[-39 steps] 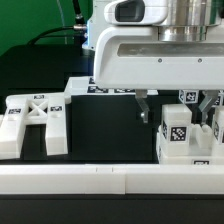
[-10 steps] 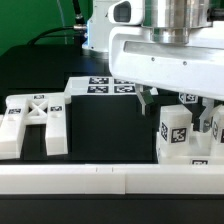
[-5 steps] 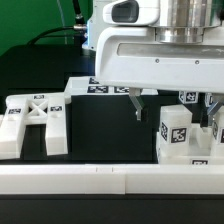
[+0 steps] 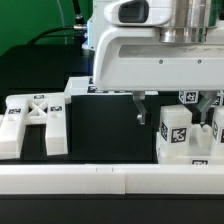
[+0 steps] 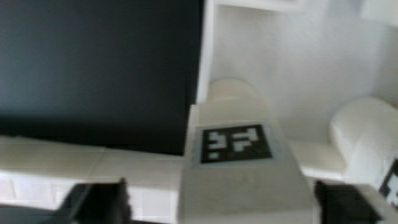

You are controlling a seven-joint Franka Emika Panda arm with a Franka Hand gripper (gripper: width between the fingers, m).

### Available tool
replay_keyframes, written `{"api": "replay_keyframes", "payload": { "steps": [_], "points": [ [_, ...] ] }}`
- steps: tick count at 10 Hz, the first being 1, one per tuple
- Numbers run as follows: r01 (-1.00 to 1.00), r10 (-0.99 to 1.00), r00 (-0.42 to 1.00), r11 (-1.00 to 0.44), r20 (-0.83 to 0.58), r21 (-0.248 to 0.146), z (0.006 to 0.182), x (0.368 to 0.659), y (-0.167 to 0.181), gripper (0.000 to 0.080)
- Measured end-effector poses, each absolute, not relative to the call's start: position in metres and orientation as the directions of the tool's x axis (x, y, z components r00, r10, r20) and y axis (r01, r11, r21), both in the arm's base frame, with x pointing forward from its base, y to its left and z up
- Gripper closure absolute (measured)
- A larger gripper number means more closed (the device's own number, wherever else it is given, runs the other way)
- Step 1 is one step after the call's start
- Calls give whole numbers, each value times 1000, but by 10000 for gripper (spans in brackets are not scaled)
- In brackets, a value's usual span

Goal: Assemble chair

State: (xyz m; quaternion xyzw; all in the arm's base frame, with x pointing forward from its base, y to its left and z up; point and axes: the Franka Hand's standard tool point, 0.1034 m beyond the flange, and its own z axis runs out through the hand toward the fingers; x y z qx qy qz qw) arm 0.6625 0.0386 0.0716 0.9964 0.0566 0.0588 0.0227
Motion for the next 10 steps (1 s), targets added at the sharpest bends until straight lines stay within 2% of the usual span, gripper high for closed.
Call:
{"api": "replay_keyframes", "payload": {
  "steps": [1, 2, 3, 5, 10],
  "points": [
    [70, 75, 990, -997, 117, 45, 72, 662, 39, 475],
    [70, 75, 990, -997, 117, 46, 72, 662, 39, 475],
    [56, 61, 991, -997, 117, 44, 72, 662, 39, 509],
    [12, 17, 993, -999, 119, 39, 72, 662, 39, 509],
    [-347, -345, 931, -938, 121, -3, 71, 662, 33, 509]
  ]
}}
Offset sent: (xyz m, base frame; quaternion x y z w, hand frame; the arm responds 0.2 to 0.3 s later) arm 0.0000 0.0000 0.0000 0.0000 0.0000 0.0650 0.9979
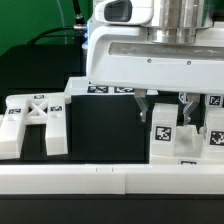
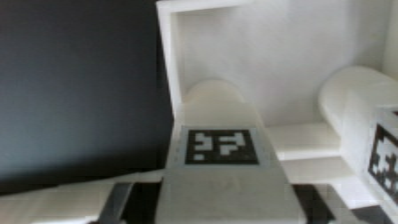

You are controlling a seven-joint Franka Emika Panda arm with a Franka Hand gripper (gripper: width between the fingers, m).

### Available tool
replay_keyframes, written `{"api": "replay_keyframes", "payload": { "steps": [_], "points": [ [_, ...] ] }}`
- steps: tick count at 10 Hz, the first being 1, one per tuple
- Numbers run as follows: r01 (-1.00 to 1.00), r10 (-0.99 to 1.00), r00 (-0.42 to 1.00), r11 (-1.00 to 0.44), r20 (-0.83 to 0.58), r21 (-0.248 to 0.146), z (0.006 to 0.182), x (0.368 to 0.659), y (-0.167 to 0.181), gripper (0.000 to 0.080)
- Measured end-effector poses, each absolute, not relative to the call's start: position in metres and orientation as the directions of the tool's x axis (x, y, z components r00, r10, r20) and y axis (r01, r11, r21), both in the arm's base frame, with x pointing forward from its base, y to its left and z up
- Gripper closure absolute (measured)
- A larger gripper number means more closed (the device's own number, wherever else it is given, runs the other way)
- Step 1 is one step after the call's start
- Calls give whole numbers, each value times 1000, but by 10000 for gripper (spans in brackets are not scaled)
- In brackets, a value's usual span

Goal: Assemble chair

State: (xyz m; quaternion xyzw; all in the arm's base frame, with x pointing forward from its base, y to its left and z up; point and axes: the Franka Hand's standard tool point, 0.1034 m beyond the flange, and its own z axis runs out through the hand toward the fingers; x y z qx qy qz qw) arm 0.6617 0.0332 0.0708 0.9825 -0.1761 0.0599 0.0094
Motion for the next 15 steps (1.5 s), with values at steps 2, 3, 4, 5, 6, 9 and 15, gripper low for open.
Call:
{"api": "replay_keyframes", "payload": {
  "steps": [2, 3, 4, 5, 6, 9, 15],
  "points": [
    [-469, -468, 876, -883, 116, -23, 70, 661, 33, 509],
    [-526, -526, 843, -850, 112, -34, 70, 661, 33, 509],
    [-619, -621, 777, -784, 102, -54, 69, 661, 34, 509],
    [-686, -689, 718, -724, 94, -65, 69, 661, 34, 508],
    [-737, -740, 667, -672, 87, -75, 69, 661, 35, 508],
    [-903, -909, 414, -417, 55, -100, 70, 661, 43, 508],
    [-842, -847, 526, -531, 71, -92, 70, 661, 44, 194]
  ]
}}
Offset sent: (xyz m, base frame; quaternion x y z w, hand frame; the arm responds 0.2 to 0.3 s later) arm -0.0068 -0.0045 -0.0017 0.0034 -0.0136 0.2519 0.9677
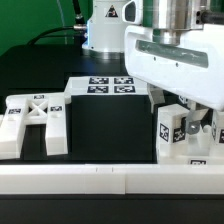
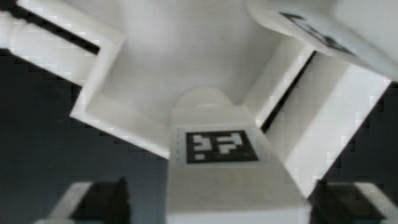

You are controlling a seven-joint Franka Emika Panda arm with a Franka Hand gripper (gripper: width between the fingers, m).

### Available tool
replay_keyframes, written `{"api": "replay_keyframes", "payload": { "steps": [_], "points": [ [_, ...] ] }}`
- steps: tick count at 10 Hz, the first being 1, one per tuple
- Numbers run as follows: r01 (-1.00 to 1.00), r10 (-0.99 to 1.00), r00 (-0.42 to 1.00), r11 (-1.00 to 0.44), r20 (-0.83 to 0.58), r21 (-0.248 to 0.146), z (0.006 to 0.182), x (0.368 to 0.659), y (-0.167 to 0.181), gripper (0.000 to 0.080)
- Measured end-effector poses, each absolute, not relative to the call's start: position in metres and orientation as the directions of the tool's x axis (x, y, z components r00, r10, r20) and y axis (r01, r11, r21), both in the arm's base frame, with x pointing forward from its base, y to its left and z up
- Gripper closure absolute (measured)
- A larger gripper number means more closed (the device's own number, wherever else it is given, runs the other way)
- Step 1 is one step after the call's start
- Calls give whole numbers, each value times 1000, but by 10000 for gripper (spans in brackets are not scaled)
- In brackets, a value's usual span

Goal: Assemble chair

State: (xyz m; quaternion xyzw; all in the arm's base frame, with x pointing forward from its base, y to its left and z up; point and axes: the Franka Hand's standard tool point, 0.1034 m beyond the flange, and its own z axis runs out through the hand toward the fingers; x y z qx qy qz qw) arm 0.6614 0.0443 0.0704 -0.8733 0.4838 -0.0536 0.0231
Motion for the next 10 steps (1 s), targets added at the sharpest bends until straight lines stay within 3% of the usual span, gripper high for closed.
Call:
{"api": "replay_keyframes", "payload": {
  "steps": [6, 10],
  "points": [
    [-539, -543, 832, -840, 117, -60, 72, 664, 42, 150],
    [-244, -242, 961, -970, 134, -2, 73, 664, 44, 150]
  ]
}}
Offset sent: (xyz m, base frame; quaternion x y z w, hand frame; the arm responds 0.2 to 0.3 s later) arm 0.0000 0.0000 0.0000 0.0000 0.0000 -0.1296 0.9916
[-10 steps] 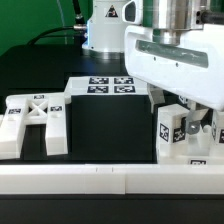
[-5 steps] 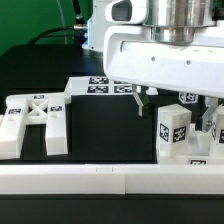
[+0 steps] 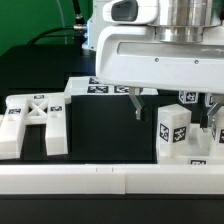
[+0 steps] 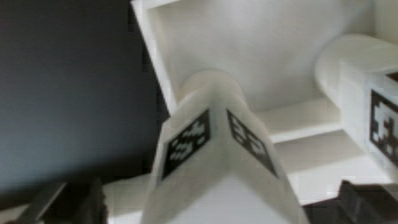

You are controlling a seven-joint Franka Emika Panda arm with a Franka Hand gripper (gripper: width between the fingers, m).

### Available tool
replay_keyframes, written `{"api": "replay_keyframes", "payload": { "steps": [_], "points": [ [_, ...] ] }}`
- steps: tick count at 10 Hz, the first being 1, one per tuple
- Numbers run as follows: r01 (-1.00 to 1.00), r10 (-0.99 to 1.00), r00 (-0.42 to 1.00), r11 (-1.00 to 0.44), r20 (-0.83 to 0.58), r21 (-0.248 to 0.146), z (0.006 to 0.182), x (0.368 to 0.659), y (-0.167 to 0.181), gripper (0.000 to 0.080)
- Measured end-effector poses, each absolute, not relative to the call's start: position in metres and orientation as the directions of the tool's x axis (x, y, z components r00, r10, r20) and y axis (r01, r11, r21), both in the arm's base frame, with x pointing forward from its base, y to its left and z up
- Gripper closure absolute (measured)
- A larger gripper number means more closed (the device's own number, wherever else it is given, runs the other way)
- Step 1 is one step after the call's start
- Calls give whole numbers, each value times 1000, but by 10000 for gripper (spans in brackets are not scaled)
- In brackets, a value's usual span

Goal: Assemble chair

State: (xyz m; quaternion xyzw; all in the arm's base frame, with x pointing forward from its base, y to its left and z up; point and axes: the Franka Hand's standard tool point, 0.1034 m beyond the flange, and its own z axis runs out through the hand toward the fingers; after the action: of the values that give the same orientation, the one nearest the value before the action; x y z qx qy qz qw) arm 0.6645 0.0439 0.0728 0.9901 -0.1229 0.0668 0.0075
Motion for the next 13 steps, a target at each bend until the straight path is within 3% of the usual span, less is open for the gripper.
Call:
{"api": "replay_keyframes", "payload": {
  "steps": [3, 5, 6, 7, 8, 10, 13],
  "points": [
    [46, 52, 990, -998, 133, 48, 73, 665, 44, 150],
    [128, 135, 983, -990, 128, 64, 73, 665, 44, 169],
    [163, 172, 977, -984, 125, 77, 73, 666, 44, 295],
    [156, 165, 978, -985, 125, 76, 73, 666, 43, 295],
    [145, 153, 980, -987, 127, 75, 74, 666, 43, 498],
    [125, 133, 982, -990, 131, 72, 75, 667, 43, 505],
    [-90, -83, 986, -995, 143, 39, 75, 667, 42, 505]
  ]
}}
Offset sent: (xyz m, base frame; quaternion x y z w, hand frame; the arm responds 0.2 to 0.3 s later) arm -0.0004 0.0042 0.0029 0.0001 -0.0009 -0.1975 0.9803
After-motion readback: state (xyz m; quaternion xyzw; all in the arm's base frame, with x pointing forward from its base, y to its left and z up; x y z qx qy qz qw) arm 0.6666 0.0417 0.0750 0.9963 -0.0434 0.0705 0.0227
